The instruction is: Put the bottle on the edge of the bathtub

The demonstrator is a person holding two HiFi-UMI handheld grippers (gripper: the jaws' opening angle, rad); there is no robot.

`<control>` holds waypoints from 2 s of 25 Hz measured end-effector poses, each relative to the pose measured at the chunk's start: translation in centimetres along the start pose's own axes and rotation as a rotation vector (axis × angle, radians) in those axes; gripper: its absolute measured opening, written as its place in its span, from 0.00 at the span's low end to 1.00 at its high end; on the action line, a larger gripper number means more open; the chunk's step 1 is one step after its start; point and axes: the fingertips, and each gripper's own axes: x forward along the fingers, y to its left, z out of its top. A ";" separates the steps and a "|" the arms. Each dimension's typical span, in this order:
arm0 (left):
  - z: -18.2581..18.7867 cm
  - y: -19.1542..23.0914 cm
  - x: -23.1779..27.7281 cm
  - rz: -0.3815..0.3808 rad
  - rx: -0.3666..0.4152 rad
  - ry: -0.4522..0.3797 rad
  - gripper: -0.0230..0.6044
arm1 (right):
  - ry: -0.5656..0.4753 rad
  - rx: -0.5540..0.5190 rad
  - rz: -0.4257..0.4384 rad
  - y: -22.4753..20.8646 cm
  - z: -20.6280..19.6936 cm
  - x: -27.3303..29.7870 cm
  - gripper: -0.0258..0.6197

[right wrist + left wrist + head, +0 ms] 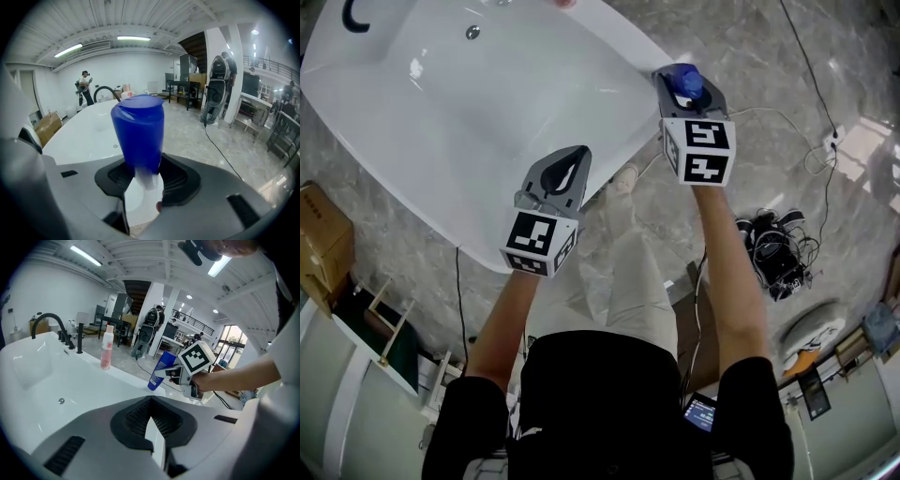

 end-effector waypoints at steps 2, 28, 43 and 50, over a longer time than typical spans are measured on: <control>-0.3 0.0 0.3 0.001 -0.001 0.004 0.05 | -0.001 -0.006 -0.012 -0.4 0.1 0.8 0.30; -1.4 1.2 0.4 0.014 0.082 0.044 0.05 | 0.027 -0.036 -0.037 -0.2 -0.4 2.1 0.31; -0.3 1.7 0.3 0.019 0.042 0.031 0.05 | 0.046 -0.023 -0.011 -0.4 -0.6 1.8 0.34; 0.7 1.2 0.0 0.007 0.038 0.017 0.05 | 0.050 -0.005 -0.016 -0.6 -0.5 0.6 0.37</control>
